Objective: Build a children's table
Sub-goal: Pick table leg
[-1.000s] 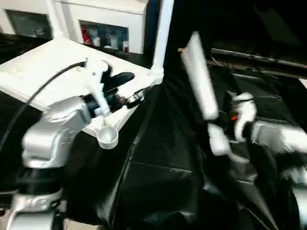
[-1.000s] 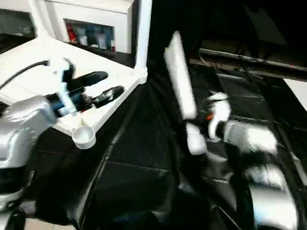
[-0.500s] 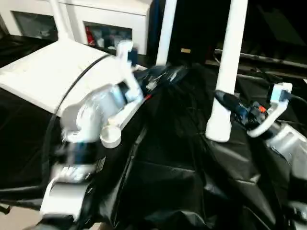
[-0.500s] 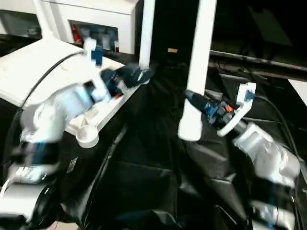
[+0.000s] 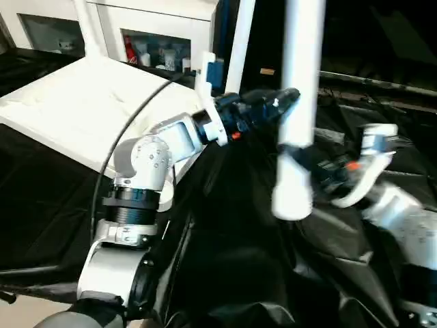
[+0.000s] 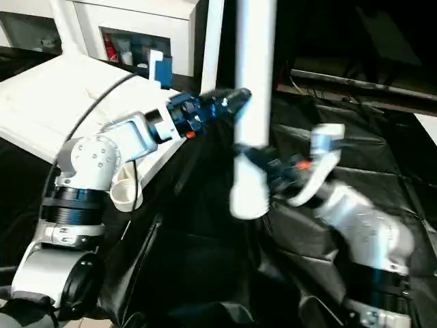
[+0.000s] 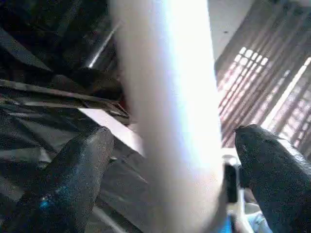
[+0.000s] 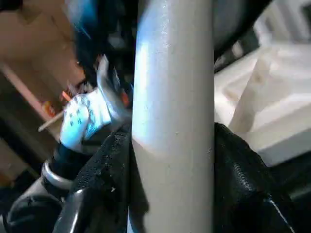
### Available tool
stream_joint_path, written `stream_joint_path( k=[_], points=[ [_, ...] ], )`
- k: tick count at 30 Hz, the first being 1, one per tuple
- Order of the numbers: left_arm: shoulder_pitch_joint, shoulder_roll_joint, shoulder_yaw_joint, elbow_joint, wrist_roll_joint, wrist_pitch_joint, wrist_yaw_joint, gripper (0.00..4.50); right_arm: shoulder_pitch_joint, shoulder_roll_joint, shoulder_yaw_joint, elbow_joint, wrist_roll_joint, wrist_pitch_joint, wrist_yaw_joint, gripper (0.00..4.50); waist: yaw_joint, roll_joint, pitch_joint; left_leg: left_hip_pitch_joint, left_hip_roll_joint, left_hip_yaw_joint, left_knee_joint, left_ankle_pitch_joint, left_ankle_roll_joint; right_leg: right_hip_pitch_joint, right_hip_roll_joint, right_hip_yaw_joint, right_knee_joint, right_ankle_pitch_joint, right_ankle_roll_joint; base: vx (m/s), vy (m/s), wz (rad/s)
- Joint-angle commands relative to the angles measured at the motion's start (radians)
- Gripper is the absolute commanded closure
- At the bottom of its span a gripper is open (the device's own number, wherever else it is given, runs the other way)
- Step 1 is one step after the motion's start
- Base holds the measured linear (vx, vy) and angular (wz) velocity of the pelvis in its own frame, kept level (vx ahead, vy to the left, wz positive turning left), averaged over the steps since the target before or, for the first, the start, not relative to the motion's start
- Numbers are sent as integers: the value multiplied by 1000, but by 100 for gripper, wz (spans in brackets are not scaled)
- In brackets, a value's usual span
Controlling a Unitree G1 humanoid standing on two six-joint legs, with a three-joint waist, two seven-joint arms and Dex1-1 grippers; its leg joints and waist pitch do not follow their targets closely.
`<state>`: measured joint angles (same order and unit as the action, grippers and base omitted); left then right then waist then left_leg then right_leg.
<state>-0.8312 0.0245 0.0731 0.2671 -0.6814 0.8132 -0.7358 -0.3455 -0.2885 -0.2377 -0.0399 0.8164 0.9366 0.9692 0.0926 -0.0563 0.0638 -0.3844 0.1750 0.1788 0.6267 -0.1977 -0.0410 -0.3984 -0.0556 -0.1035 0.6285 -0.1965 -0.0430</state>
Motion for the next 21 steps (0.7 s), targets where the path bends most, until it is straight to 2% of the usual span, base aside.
stream_joint_path(
  k=[1, 3, 9, 11, 14, 16, 17, 19, 21],
  points=[
    [-16, -3, -26, 11, 0, 10, -7, 0, -4, -15, 14, -19, -12, -2, 11, 266, 5, 1, -73, 17, 68, -28, -73, -64, 32, 65, -114, 69, -94, -204, -147, 0, 0, 0],
    [-14, -2, -20, 26, 7, 0, 4, 0, -16, -17, 36, -15, -17, -6, 10, 266, 4, 0, -73, 17, 68, -27, -74, -70, 31, 63, -114, 69, -97, -218, -136, 0, 0, 0],
    [-21, -3, 18, 27, -10, 15, 20, 0, -34, -22, 46, 8, -18, -26, -1, 266, 4, -1, -73, 17, 69, -27, -73, -58, 34, 64, -116, 70, -92, -198, -141, 0, 0, 0],
    [-12, 2, 22, 15, -33, 45, 22, 36, -47, -20, 53, 26, -26, -42, -11, 266, 4, -1, -74, 17, 67, -26, -72, -59, 31, 63, -116, 70, -92, -202, -147, 0, 0, 0],
    [5, 8, 16, 1, -36, 65, 21, 47, -55, -17, 59, 28, -25, -45, -16, 266, 3, -2, -73, 18, 69, -27, -73, -57, 30, 63, -115, 70, -91, -202, -146, 0, 0, 0],
    [24, 10, 3, -11, -26, 69, 18, 79, -62, -16, 63, 30, -23, -45, -17, 266, 2, -2, -73, 17, 69, -26, -73, -48, 36, 63, -115, 71, -91, -191, -147, 0, 0, 0],
    [33, 10, -2, -17, -21, 69, 16, 84, -65, -16, 65, 33, -22, -47, -18, 266, 1, -5, -73, 16, 69, -26, -73, -47, 37, 64, -115, 71, -90, -189, -146, 0, 0, 0],
    [46, 9, -4, -29, -19, 69, 19, 89, -71, -19, 71, 41, -23, -51, -14, 266, 2, -4, -74, 17, 70, -26, -73, -47, 37, 63, -116, 71, -90, -189, -148, 0, 0, 0],
    [52, 7, 0, -38, -25, 67, 28, 120, -77, -20, 75, 50, -27, -55, -8, 266, 2, -7, -73, 16, 68, -24, -73, -54, 36, 63, -116, 71, -94, -209, -143, 0, 0, 0]
  ],
)
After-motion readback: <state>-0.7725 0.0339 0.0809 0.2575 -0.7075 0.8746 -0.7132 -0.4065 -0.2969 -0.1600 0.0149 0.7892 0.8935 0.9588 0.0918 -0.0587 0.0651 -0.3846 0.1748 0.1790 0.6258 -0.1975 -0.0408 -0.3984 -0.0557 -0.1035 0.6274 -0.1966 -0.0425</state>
